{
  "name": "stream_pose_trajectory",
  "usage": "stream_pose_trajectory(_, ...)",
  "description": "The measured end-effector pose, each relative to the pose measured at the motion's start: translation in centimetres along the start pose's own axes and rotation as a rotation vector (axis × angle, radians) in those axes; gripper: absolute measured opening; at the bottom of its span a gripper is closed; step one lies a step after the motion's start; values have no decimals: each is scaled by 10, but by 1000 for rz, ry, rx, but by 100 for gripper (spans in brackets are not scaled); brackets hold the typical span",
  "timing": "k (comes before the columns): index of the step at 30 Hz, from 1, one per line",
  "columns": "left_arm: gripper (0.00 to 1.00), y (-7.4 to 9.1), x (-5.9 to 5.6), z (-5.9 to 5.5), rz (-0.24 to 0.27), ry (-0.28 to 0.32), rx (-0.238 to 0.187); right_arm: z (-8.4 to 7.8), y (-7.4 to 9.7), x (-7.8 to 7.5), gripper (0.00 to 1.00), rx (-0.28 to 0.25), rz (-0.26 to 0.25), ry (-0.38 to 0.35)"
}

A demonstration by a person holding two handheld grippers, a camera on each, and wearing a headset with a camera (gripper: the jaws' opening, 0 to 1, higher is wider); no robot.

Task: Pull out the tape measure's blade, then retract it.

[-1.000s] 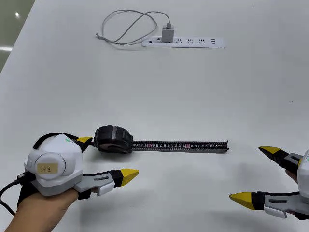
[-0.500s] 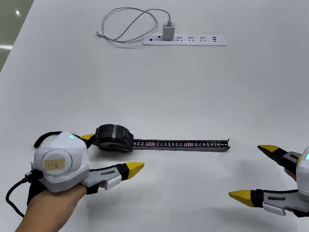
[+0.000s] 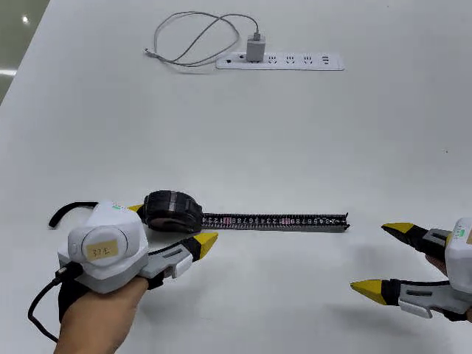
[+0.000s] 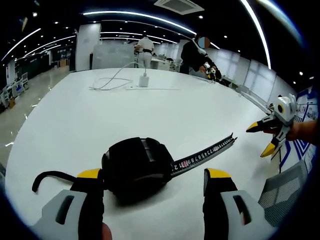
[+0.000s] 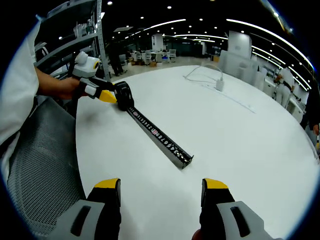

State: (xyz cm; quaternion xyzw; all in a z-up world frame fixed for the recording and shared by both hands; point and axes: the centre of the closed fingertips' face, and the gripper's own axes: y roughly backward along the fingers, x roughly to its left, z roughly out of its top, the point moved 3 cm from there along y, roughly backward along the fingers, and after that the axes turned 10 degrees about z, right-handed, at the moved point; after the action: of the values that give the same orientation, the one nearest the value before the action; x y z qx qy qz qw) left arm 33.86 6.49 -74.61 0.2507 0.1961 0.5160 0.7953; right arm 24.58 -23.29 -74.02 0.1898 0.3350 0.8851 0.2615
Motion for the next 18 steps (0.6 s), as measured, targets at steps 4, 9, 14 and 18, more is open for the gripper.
stream_pose_trajectory(4, 76, -2, 1, 3, 40, 8, -10, 1, -2, -3, 61, 12, 7, 14)
stream_pose_trajectory(9, 74, -6, 3, 5, 78, 21, -14, 5, -3, -7, 59, 17, 13, 36)
stream_pose_trajectory(14, 72, -9, 4, 6, 117, 31, -8, 6, -7, -11, 55, 33, 21, 59)
stream_pose_trajectory(18, 70, -11, 6, 7, 140, 42, -7, 7, -9, -14, 53, 42, 29, 76)
